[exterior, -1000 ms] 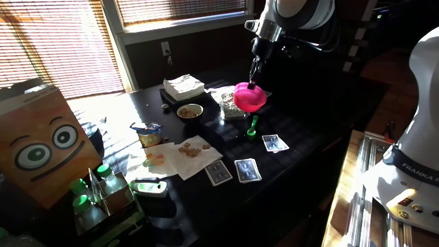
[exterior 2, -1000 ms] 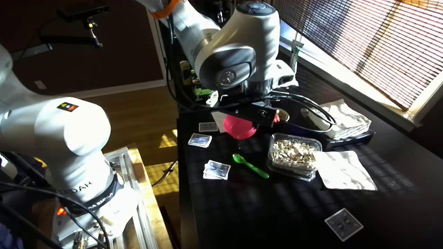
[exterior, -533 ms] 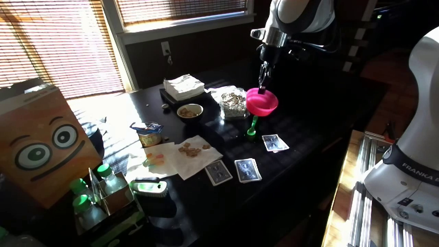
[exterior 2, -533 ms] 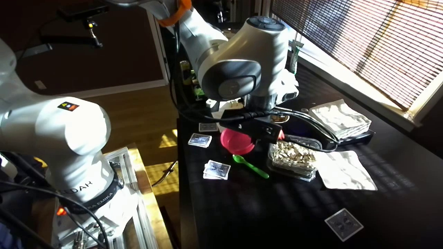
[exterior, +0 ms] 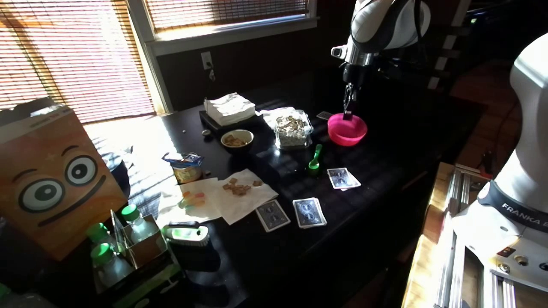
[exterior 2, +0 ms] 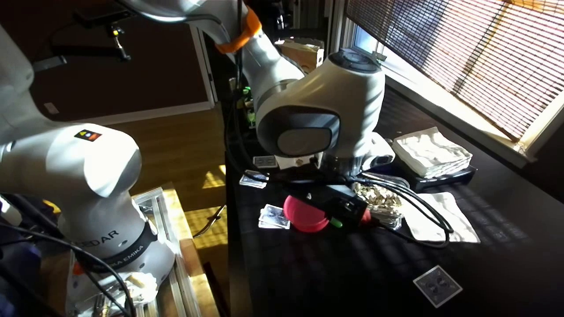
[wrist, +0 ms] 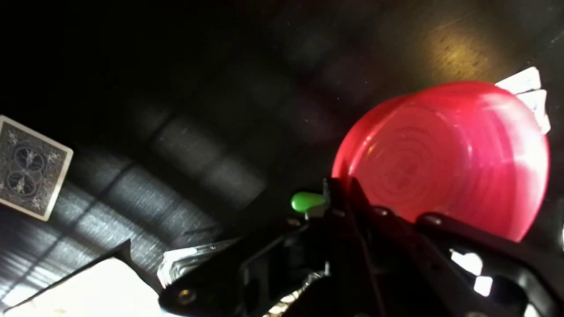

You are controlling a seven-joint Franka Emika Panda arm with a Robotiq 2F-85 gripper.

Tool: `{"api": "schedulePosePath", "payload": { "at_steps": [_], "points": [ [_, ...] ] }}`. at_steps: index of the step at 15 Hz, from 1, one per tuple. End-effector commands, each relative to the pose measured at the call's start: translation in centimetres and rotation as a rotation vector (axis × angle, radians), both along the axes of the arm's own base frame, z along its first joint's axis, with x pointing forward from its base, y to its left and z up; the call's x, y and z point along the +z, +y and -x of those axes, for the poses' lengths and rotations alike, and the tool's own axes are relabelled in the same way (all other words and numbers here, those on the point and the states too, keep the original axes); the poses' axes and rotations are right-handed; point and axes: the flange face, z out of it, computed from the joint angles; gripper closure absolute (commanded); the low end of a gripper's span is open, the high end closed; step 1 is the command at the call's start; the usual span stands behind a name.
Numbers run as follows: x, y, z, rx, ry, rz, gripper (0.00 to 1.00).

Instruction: Empty the contents of the pink bowl into the clear container

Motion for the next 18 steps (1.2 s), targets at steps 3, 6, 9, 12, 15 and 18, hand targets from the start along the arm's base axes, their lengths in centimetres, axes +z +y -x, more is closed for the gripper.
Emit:
{"api": "schedulePosePath", "payload": {
  "at_steps": [3, 6, 9, 12, 15, 18],
  "points": [
    [-1.9, -1.7, 2.2, -0.091, 0.044, 0.001, 0.99],
    [-2.7, -1.9, 3.0, -0.227, 0.057, -0.028, 0.99],
    [-3.6, -1.7, 3.7, -0.346, 0.066, -0.056, 0.99],
    [-4.6, -1.7, 3.8, -0.432, 0.057, -0.059, 0.99],
    [-6.0, -1.5, 3.4, -0.496, 0.056, -0.055, 0.99],
    [-8.4, -1.6, 2.4, -0.548, 0.057, -0.054, 0.99]
  ]
}}
